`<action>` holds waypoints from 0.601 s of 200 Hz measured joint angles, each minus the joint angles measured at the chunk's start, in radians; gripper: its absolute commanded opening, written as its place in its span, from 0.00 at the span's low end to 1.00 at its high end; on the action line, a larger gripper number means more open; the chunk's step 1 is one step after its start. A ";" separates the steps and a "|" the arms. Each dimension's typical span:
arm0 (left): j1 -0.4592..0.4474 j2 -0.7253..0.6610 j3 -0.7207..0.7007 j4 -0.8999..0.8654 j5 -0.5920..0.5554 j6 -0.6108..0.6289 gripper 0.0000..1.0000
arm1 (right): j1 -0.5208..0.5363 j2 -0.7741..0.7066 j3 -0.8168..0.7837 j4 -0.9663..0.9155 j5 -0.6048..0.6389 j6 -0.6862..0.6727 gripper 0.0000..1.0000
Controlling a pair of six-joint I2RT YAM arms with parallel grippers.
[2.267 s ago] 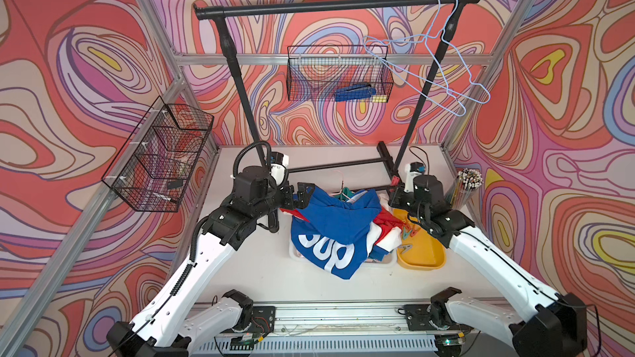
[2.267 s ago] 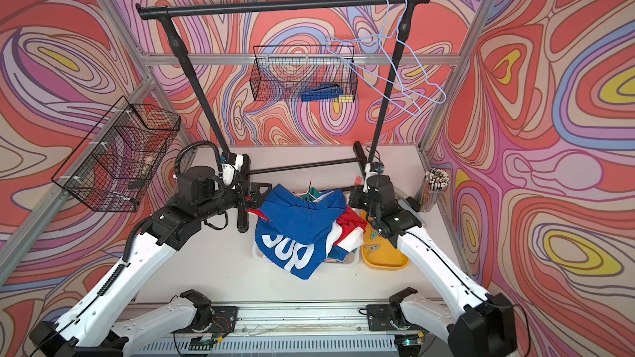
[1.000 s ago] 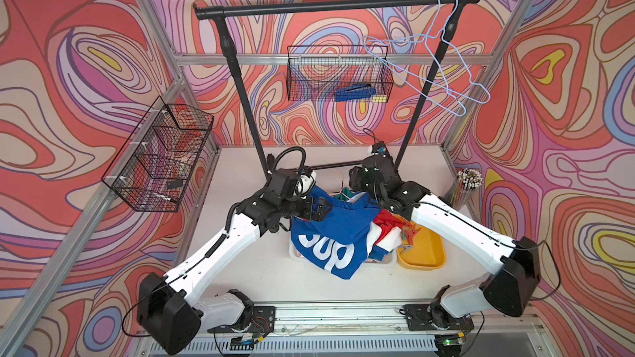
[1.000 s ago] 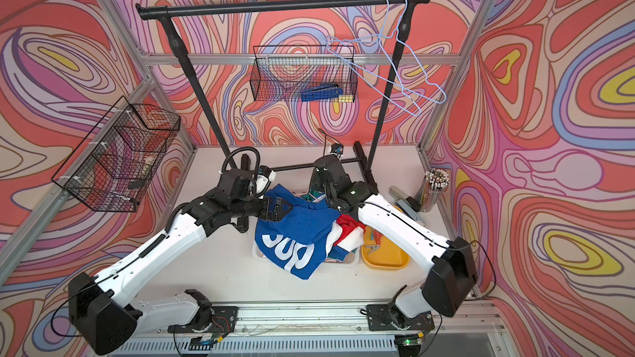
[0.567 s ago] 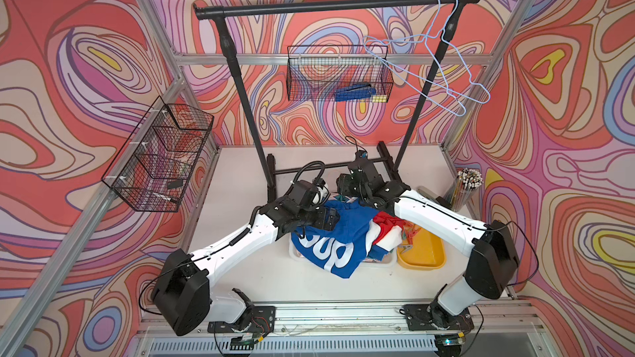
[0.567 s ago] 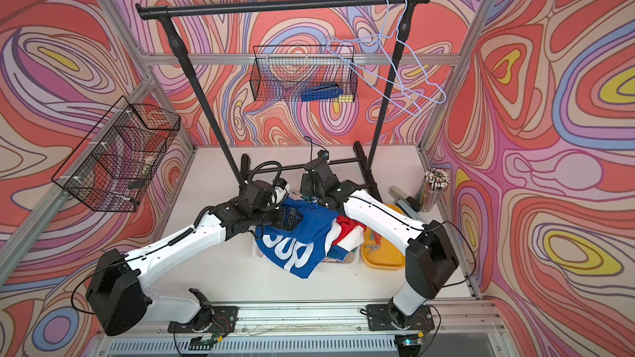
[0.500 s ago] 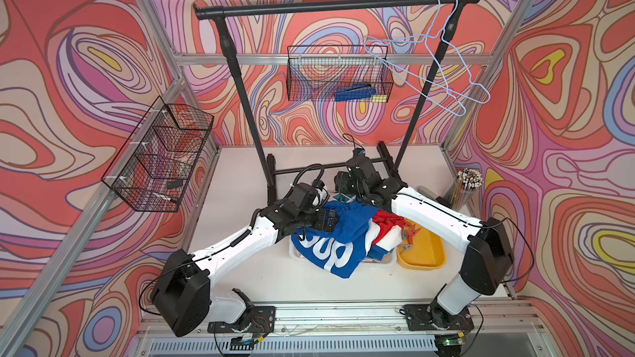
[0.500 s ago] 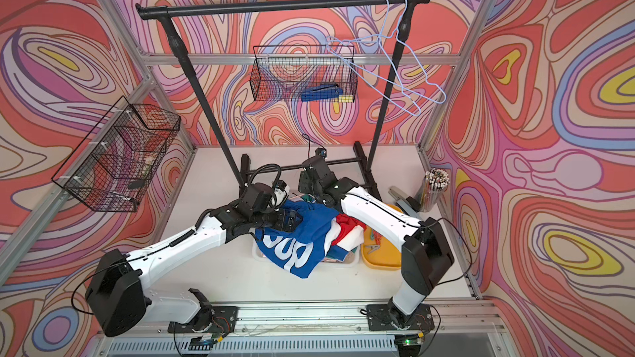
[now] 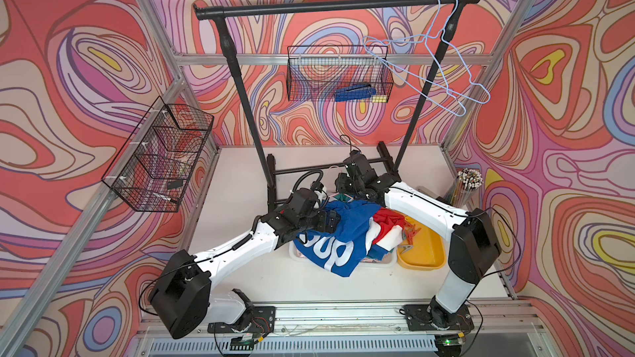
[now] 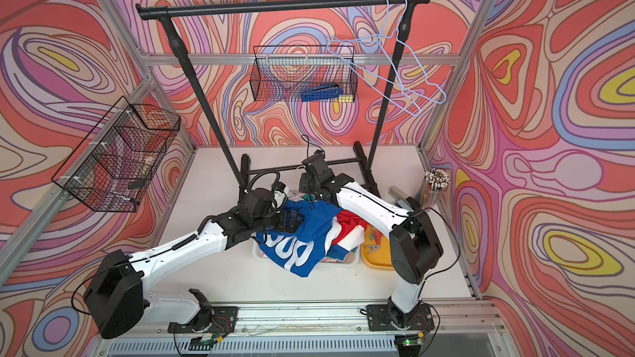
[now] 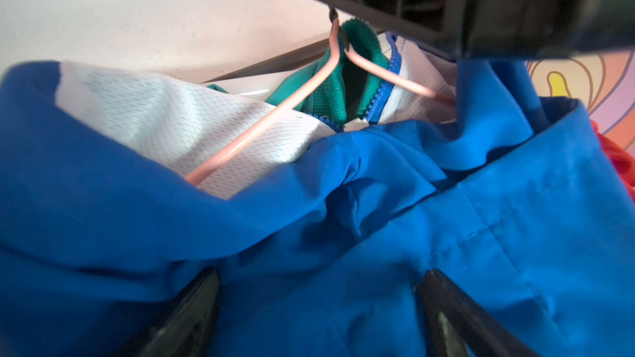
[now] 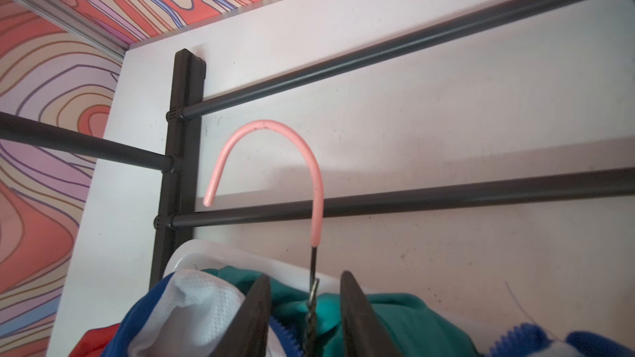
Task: Remove the clothespins securing jackets to the hanger
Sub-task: Pick up the hanger from the basket.
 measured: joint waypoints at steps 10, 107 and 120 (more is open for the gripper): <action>0.000 0.000 0.000 0.002 -0.002 0.000 0.93 | 0.000 0.000 0.000 0.000 -0.010 0.002 0.22; -0.018 -0.092 0.072 -0.151 -0.027 -0.003 1.00 | 0.009 -0.033 0.003 -0.012 0.002 -0.013 0.00; -0.019 -0.150 0.109 -0.210 -0.043 -0.002 1.00 | 0.020 -0.066 0.015 -0.023 0.027 -0.033 0.00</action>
